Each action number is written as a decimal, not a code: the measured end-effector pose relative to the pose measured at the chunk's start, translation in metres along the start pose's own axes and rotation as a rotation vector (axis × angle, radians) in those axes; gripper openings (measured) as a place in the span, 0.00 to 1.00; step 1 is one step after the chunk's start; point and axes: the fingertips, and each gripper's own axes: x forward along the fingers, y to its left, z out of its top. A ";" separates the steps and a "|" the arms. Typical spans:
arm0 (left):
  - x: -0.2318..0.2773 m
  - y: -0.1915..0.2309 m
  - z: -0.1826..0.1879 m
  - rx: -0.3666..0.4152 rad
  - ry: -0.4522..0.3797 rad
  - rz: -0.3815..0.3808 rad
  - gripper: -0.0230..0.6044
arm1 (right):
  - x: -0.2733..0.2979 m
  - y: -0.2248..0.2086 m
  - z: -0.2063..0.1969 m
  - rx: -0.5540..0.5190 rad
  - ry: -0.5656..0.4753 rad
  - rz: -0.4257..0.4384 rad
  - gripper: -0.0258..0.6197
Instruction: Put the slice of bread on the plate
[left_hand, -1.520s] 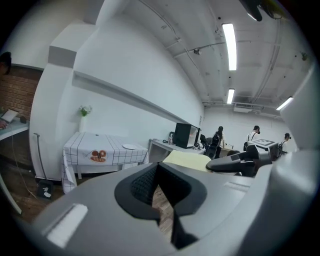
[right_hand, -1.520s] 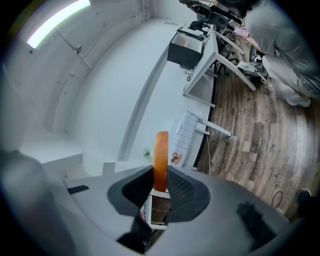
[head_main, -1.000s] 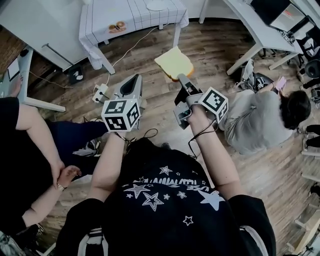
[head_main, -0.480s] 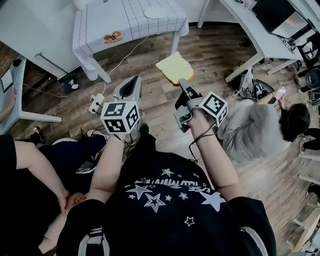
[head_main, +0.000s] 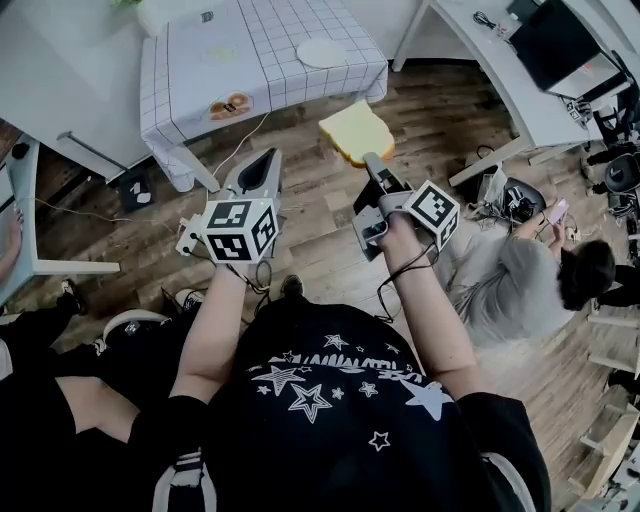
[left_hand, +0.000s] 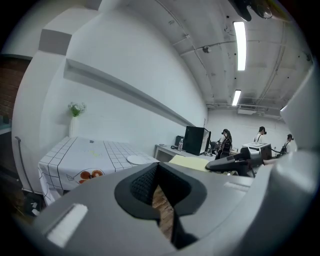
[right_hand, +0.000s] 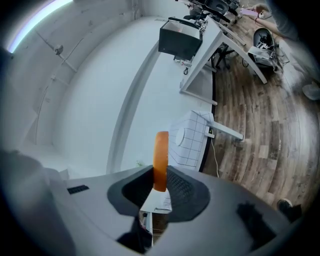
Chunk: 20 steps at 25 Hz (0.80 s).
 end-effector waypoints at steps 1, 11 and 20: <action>0.005 0.010 0.002 -0.003 0.003 -0.001 0.05 | 0.011 0.002 0.000 0.000 -0.003 0.000 0.17; 0.047 0.080 0.015 0.003 0.011 0.005 0.05 | 0.086 0.001 -0.003 0.015 -0.009 -0.032 0.17; 0.100 0.102 0.003 -0.022 0.061 0.016 0.05 | 0.151 -0.025 0.033 0.002 0.009 -0.063 0.17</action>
